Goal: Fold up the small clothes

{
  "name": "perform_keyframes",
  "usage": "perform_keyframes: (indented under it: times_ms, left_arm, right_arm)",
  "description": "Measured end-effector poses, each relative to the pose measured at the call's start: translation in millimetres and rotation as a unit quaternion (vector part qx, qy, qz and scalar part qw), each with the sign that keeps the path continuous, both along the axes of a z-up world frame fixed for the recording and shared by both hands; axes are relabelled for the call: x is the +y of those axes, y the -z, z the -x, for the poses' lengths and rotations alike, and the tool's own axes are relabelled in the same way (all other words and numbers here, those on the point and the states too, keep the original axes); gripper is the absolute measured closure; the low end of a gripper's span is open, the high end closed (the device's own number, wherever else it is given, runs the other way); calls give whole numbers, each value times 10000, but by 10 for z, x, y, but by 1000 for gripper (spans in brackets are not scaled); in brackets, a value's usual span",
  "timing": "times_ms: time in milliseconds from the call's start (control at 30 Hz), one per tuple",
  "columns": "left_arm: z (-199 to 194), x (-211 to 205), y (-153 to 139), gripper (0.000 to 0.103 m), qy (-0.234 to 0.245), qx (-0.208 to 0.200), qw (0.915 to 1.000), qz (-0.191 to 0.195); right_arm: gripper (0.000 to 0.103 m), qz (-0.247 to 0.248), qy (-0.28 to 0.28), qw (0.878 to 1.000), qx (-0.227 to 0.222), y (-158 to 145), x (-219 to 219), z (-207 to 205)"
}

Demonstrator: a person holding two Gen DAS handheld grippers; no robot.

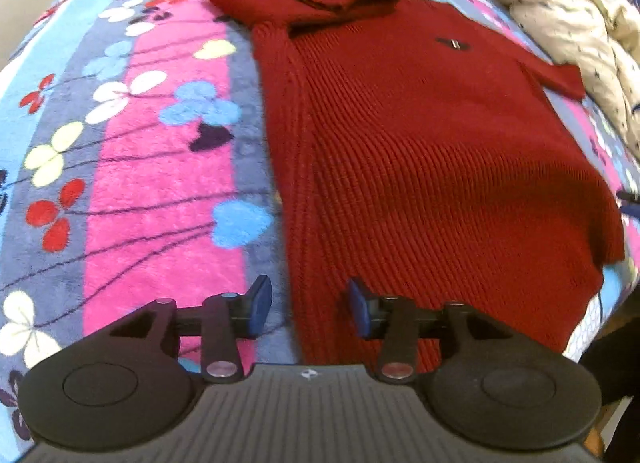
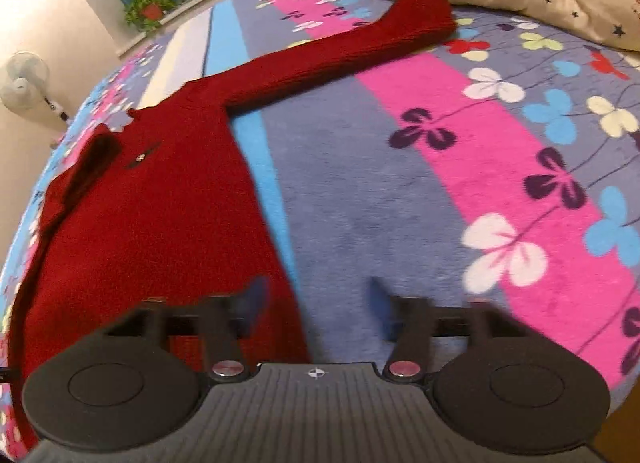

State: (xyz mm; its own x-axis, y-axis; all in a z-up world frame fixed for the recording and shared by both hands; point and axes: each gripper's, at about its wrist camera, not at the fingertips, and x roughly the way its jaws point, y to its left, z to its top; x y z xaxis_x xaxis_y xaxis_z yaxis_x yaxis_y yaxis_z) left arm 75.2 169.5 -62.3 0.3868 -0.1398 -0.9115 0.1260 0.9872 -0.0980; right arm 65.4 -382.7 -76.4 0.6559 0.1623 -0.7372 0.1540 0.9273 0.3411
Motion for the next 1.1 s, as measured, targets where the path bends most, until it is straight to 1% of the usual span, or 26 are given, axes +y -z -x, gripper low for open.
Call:
perform_keyframes:
  times_ms: [67, 133, 167, 200, 233, 267, 300, 333, 367, 400, 433, 500, 533, 567, 600, 633, 700, 733, 800, 833, 867, 900, 967, 1033, 1067, 1100]
  left_arm:
    - [-4, -69, 75, 56, 172, 174, 9996, -167]
    - [10, -123, 95, 56, 298, 169, 9990, -295]
    - [14, -124, 100, 57, 312, 166, 9989, -297]
    - [18, -115, 99, 67, 316, 166, 9990, -255]
    - [24, -107, 89, 85, 342, 161, 9992, -163]
    - [36, -110, 71, 89, 395, 116, 9991, -97]
    - [59, -126, 44, 90, 470, 22, 9988, -132]
    - [88, -138, 19, 91, 541, -62, 9984, -158]
    - [128, -140, -28, 91, 599, -169, 9980, -116]
    - [167, -117, -92, 92, 625, -297, 9976, 9]
    - [207, -64, -182, 92, 597, -455, 9968, 258]
    - [270, 127, -356, 92, 351, -720, 9925, 923]
    - [295, 239, -403, 92, 176, -773, 9895, 1210]
    - [305, 335, -410, 92, -1, -744, 9879, 1364]
    - [286, 366, -383, 92, -111, -658, 9894, 1287]
    - [249, 343, -320, 91, -126, -510, 9932, 1041]
    - [202, 173, -170, 89, 93, -193, 9991, 379]
    - [190, 65, -105, 85, 218, -91, 9997, 16]
    - [206, -40, -101, 82, 255, -210, 9988, -362]
    - [218, -47, -154, 78, 233, -414, 9983, -342]
    - [232, -37, -239, 77, 196, -675, 9973, -196]
    - [245, -24, -314, 76, 182, -901, 9958, 1]
    - [247, -15, -412, 76, 350, -1191, 9914, 417]
    - [212, -126, -389, 76, 644, -1135, 9898, 572]
    - [192, -188, -342, 74, 766, -1019, 9905, 515]
    - [162, -260, -266, 69, 872, -820, 9921, 376]
  right_arm:
    - [31, 101, -182, 9997, 92, 28, 85, 10]
    - [31, 249, -458, 9974, 490, 163, 187, -69]
    - [32, 334, -563, 9963, 559, 189, 239, -67]
    - [41, 506, -663, 9952, 509, 168, 293, -59]
    - [52, 577, -828, 9939, 436, 138, 332, -54]
    - [83, 462, -996, 9933, 372, 120, 343, -49]
    - [92, 366, -1058, 9932, 327, 98, 349, -38]
    - [97, 503, -1070, 9927, 255, 69, 362, -19]
    - [97, 627, -1097, 9919, 165, 30, 370, -3]
    - [98, 561, -1020, 9932, 45, -23, 334, 14]
    - [98, 405, -838, 9955, -202, -126, 259, 55]
    - [98, -99, -325, 9948, -957, -404, -19, 193]
    - [99, -362, -134, 9923, -1174, -501, -155, 237]
    - [99, -462, -48, 9917, -1200, -535, -238, 239]
    - [99, -347, -45, 9938, -1057, -501, -247, 197]
    - [99, -95, -41, 9967, -808, -428, -207, 134]
    - [98, 316, -95, 9989, -319, -257, -68, 0]
    - [98, 538, -122, 9984, -137, -164, 15, -66]
    - [96, 1027, -227, 9944, 4, -95, 169, -139]
    - [96, 1311, -241, 9911, -39, -109, 241, -155]
    - [93, 1573, -169, 9873, -162, -149, 292, -132]
    - [88, 1739, -95, 9840, -368, -206, 329, -69]
    - [85, 1507, -163, 9840, -933, -363, 348, 52]
    - [79, 1051, -528, 9847, -1284, -430, 391, 93]
    - [70, 907, -836, 9850, -1203, -386, 449, 57]
    - [61, 838, -1111, 9856, -965, -316, 507, 13]
